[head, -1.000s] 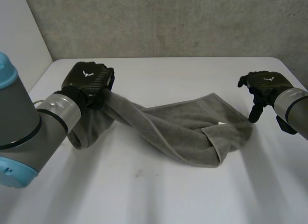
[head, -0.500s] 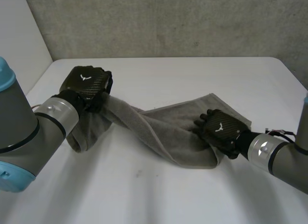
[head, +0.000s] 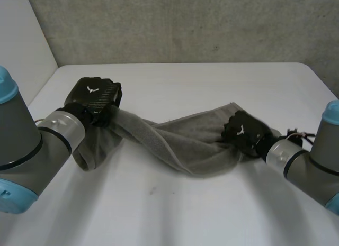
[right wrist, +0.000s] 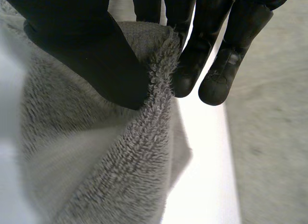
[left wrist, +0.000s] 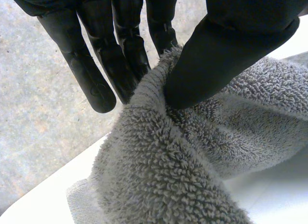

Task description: Fold the towel.

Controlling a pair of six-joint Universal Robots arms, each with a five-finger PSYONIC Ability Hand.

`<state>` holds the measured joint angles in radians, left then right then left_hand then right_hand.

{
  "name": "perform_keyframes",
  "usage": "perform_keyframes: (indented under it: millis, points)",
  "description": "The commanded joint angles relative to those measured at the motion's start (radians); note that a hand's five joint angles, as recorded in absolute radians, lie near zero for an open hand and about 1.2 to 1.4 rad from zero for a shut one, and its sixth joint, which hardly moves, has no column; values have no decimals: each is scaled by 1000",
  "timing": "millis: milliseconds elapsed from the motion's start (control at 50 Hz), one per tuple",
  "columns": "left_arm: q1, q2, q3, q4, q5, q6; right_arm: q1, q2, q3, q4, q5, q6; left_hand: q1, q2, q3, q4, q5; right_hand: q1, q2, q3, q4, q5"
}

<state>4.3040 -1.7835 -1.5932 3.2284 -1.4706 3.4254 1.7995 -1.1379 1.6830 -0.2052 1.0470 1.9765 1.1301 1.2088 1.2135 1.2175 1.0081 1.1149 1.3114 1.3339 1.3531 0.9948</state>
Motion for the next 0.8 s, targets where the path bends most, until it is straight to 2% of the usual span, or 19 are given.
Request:
perform_keyframes:
  millis: [20,40,60,100,120,160,180,240,280,340,360,380,400,440,500,540,660,720,800]
  points:
    - [17,16,13,-1,-4,-2,-8,-155,-20,-16,80,216,266,187,183,179,214,281,85,62,43,227]
    - [28,30,24,-2,-4,-3,-9,-189,-47,-7,103,293,266,187,183,179,214,281,85,62,43,227]
    - [28,30,24,-2,-4,-3,-9,-189,-48,-6,103,294,266,187,183,179,214,281,85,62,43,227]
    - [48,96,65,-15,-4,-5,-14,-261,-115,21,151,459,266,187,183,179,214,281,85,62,43,227]
    - [48,96,65,-15,-4,-5,-14,-261,-115,21,151,459,266,187,183,179,214,281,85,62,43,227]
    - [63,137,129,-42,-7,-37,-29,-334,-217,131,195,562,266,187,183,179,214,281,85,62,43,227]
    - [63,137,130,-42,-7,-37,-29,-335,-218,132,196,562,266,187,183,179,214,281,85,62,43,227]
    - [77,154,229,-98,-7,-114,-80,-373,-347,290,231,579,266,187,183,179,214,281,85,62,43,227]
    - [100,153,342,-198,-4,-201,-109,-375,-461,438,260,579,266,187,183,179,214,281,85,62,43,227]
    - [109,141,400,-262,-1,-233,-111,-370,-514,501,278,585,266,187,183,179,214,281,85,62,43,227]
    - [120,128,450,-325,1,-248,-109,-359,-552,557,295,584,266,187,183,179,214,281,85,62,43,227]
    - [129,92,493,-390,3,-253,-106,-330,-584,610,313,581,266,187,183,179,214,281,85,62,43,227]
    - [129,91,493,-391,3,-253,-106,-330,-585,610,314,581,266,187,183,179,214,281,85,62,43,227]
    - [132,-35,564,-502,3,-250,-83,-242,-640,699,355,578,266,187,183,179,214,281,85,62,43,227]
    - [126,-91,588,-550,1,-247,-65,-200,-654,739,370,573,266,187,183,179,214,281,85,62,43,227]
    - [125,-196,622,-616,1,-239,-37,-120,-664,806,393,547,266,187,183,179,214,281,85,62,43,227]
    - [123,-361,677,-630,-1,-180,-2,12,-675,819,392,512,266,187,183,179,214,281,85,62,43,227]
    - [120,-459,756,-604,1,-126,14,98,-718,765,401,528,266,187,183,179,214,281,85,62,43,227]
    - [114,-568,941,-520,-1,-95,49,181,-805,551,438,564,266,187,183,179,214,281,85,62,43,227]
